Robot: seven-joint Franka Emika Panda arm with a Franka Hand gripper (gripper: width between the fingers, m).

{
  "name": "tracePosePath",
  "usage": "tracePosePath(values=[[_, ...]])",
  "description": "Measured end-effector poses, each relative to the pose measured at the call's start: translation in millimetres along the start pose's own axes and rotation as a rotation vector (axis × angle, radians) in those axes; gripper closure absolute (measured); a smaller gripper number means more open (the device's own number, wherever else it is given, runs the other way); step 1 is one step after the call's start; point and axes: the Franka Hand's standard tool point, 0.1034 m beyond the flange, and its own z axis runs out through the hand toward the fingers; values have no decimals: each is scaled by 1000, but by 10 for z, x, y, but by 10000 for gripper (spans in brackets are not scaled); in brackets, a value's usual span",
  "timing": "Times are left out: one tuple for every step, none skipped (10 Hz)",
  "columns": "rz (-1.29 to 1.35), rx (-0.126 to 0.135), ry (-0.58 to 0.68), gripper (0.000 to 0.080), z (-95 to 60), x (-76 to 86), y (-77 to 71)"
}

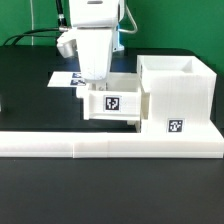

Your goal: Assemble drawer

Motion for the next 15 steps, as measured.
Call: tracePosePath(values=[[-4, 1, -1, 757, 5, 11, -8], [-19, 3, -3, 757, 12, 47, -19], [-46, 4, -16, 757, 5, 50, -14], [-66, 6, -26, 757, 0, 50, -9], [-65, -2, -24, 757, 3, 34, -4], [-64, -2, -24, 757, 2, 31, -3], [-63, -2, -24, 757, 2, 29, -2], [-65, -2, -24, 757, 6, 44, -3], [-70, -3, -29, 757, 4, 60, 4], [-66, -3, -41, 757, -5, 63, 16], [-69, 3, -48, 757, -2, 63, 25], [-75, 13, -49, 757, 21, 54, 43], [-68, 14, -41, 757, 37, 14, 40], [-63, 13, -43, 757, 34, -2, 45], [-64, 13, -43, 757, 34, 1, 44]])
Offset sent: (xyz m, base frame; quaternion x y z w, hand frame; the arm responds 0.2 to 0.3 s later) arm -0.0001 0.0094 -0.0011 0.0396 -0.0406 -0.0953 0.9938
